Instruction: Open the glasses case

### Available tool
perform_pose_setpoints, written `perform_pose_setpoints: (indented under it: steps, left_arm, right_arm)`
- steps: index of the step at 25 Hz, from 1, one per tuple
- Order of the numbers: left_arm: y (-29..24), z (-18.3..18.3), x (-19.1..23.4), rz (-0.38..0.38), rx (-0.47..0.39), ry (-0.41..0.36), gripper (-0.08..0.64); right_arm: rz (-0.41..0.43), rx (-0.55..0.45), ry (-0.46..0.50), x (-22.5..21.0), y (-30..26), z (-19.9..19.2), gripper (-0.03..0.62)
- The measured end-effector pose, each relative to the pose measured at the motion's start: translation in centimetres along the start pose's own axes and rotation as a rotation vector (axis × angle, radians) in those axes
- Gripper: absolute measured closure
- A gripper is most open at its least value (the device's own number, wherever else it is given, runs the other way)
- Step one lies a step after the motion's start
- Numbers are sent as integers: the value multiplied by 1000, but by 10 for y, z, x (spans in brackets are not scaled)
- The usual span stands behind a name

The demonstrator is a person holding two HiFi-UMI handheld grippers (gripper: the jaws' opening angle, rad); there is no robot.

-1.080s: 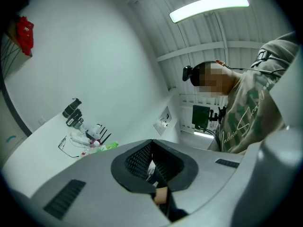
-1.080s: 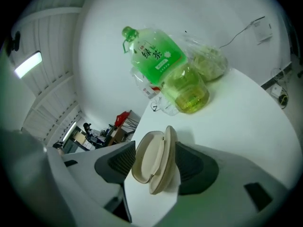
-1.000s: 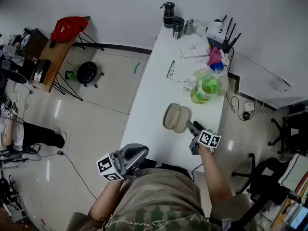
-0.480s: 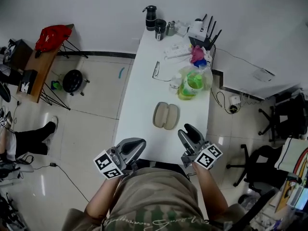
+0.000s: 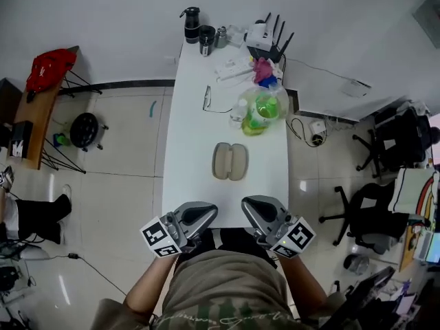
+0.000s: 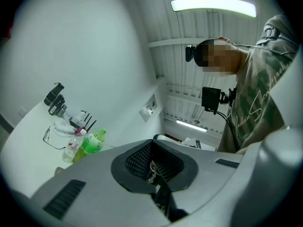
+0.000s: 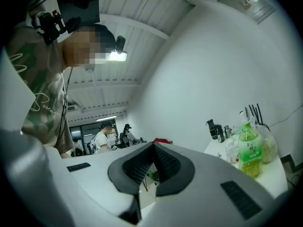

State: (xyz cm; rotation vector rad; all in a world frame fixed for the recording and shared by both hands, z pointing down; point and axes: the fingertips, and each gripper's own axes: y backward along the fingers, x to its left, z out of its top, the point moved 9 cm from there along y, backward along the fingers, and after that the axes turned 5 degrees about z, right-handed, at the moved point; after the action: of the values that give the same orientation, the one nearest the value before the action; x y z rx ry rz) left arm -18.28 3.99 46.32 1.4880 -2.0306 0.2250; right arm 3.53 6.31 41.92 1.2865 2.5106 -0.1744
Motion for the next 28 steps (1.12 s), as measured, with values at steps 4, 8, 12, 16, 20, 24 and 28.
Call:
perform_pose_setpoints:
  steps: [4, 8, 12, 16, 20, 24, 28]
  left_arm:
    - [16, -6, -6, -38, 45, 10, 554]
    - [32, -13, -19, -18, 58, -21, 554]
    - [47, -27, -48, 5, 44, -59, 554]
    - [75, -48, -83, 52, 6, -73, 554]
    - [102, -83, -135, 114, -31, -79, 554]
    - [133, -122, -193, 167, -55, -90, 554]
    - [162, -155, -261, 201, -63, -127, 554]
  right_arm:
    - [1, 12, 16, 17, -14, -16, 581]
    - [51, 7, 52, 42, -17, -27, 581]
    - [71, -7, 64, 69, 2, -35, 581]
    - [80, 0, 94, 110, 35, -46, 581]
    - [69, 1, 93, 153, 86, -68, 581]
    - [51, -68, 111, 205, 133, -89, 581]
    - [66, -103, 122, 268, 177, -102, 581]
